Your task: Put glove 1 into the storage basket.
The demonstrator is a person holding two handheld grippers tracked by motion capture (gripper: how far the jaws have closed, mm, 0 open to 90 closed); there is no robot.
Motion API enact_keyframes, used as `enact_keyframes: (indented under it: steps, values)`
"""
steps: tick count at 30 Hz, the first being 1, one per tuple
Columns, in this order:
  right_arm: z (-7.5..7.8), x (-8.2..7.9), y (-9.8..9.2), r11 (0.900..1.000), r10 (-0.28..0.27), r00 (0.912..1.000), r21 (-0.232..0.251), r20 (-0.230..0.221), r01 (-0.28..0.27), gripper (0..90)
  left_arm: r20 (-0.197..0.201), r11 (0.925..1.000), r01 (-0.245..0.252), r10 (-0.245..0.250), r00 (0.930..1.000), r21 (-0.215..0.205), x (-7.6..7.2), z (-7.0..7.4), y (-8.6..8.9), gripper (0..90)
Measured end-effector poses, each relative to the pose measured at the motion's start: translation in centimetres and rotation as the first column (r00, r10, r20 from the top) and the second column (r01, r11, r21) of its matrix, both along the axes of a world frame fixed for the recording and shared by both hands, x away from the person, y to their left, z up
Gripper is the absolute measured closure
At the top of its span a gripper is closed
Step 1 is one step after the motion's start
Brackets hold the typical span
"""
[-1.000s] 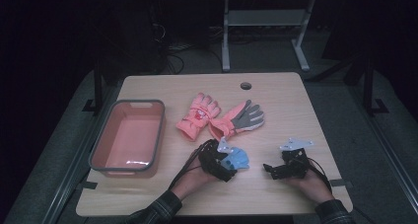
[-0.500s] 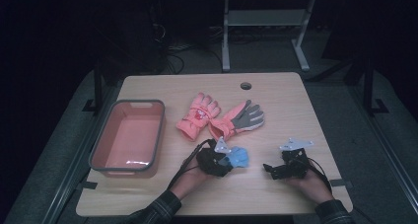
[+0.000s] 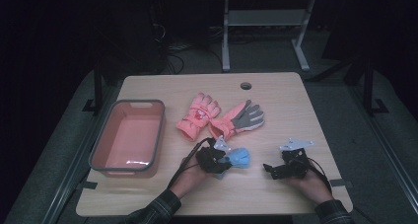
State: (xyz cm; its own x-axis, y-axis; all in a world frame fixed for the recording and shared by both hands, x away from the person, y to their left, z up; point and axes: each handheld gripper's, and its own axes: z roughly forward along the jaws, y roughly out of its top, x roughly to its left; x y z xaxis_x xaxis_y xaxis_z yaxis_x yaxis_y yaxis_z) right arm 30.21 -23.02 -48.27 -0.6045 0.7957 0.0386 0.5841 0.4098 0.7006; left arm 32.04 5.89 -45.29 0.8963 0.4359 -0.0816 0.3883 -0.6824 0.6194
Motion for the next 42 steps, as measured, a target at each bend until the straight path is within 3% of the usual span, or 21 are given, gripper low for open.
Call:
enact_keyframes:
  steps: [5,9,15,23,26,33,42]
  values:
    - [0.0,0.0,0.0,1.000,0.000,1.0000,0.000,-0.001,0.000,1.3,-0.021,0.9991,-0.004,0.003,0.9998,-0.043,0.0,1.5,0.9,74.7]
    - [0.0,0.0,0.0,1.000,0.000,1.0000,0.000,-0.001,0.000,1.3,-0.022,0.9986,-0.008,0.007,0.9997,-0.053,0.1,2.9,1.9,74.6]
    - [0.0,0.0,0.0,1.000,-0.001,1.0000,0.001,-0.002,0.001,1.3,-0.010,0.9974,-0.039,0.038,0.9992,-0.061,0.6,5.1,3.8,74.5]
    - [0.0,0.0,0.0,1.000,-0.002,1.0000,0.001,-0.002,0.002,1.3,0.010,0.9895,-0.094,0.096,0.9953,-0.110,1.2,7.6,6.1,74.4]
    - [0.0,0.0,0.0,1.000,-0.002,1.0000,0.001,-0.003,0.002,1.3,0.020,0.9902,-0.105,0.107,0.9940,-0.092,1.7,8.5,7.2,74.3]
    - [0.0,0.0,0.0,1.000,-0.002,1.0000,0.003,0.000,0.002,1.3,0.034,0.9844,-0.150,0.154,0.9875,-0.091,2.6,9.9,9.6,74.3]
    - [0.0,0.0,0.0,1.000,-0.002,1.0000,0.002,-0.001,0.002,1.3,0.065,0.9701,-0.226,0.232,0.9706,-0.089,3.8,11.3,13.2,74.3]
